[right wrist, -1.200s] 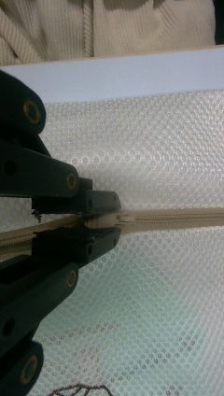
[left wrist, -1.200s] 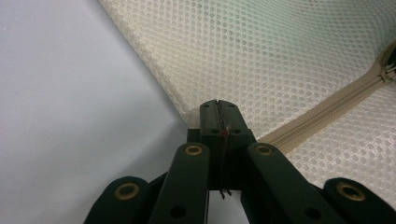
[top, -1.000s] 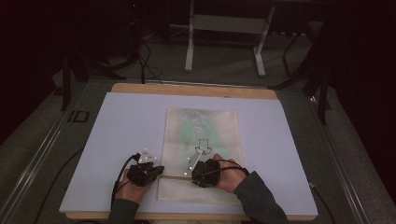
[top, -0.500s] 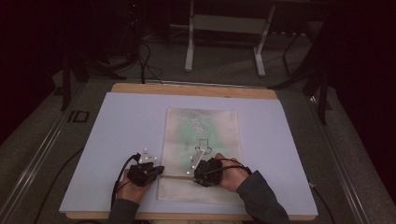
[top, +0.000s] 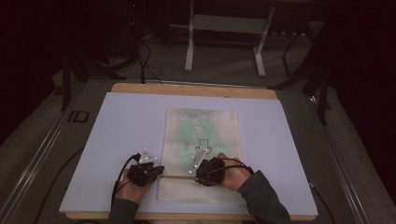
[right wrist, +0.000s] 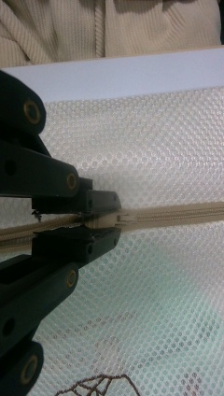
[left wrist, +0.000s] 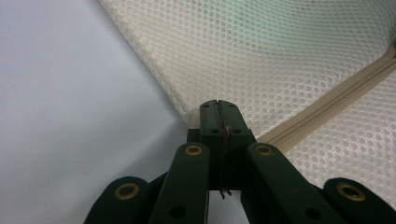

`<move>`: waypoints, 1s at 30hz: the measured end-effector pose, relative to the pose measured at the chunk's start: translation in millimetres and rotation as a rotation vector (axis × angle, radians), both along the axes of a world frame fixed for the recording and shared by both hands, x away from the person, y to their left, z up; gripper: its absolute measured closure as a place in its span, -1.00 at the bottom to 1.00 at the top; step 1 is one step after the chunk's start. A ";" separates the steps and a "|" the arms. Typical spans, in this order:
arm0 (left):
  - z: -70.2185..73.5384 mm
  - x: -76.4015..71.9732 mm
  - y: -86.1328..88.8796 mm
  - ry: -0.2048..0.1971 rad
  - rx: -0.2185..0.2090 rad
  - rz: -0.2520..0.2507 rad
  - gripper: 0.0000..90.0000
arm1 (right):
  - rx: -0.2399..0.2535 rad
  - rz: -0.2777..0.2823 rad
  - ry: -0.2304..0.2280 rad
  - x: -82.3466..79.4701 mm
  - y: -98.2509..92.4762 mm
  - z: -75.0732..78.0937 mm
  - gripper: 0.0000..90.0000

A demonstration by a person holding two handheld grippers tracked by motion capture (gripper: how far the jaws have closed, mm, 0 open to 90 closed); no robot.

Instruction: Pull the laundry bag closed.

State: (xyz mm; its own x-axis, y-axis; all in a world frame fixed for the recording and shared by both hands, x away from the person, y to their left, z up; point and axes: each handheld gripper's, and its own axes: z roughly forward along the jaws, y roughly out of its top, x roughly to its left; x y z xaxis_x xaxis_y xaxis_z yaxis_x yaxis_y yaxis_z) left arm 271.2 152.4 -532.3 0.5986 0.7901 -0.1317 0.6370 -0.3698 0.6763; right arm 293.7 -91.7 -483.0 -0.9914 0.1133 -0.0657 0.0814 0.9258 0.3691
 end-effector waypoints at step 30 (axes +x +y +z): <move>0.3 -0.2 -0.8 -0.001 0.004 0.003 0.99 | -0.020 -0.027 0.012 -0.4 -21.8 -0.1 0.83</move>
State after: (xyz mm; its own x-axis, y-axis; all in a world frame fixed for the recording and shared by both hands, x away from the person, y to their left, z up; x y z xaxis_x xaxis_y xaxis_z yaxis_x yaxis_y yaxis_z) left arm 271.0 151.6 -532.1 0.5962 0.7925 -0.1281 0.6377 -0.3706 0.6753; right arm 293.3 -113.5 -483.1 -0.9887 0.1391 -0.0561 0.1111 0.9305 0.3491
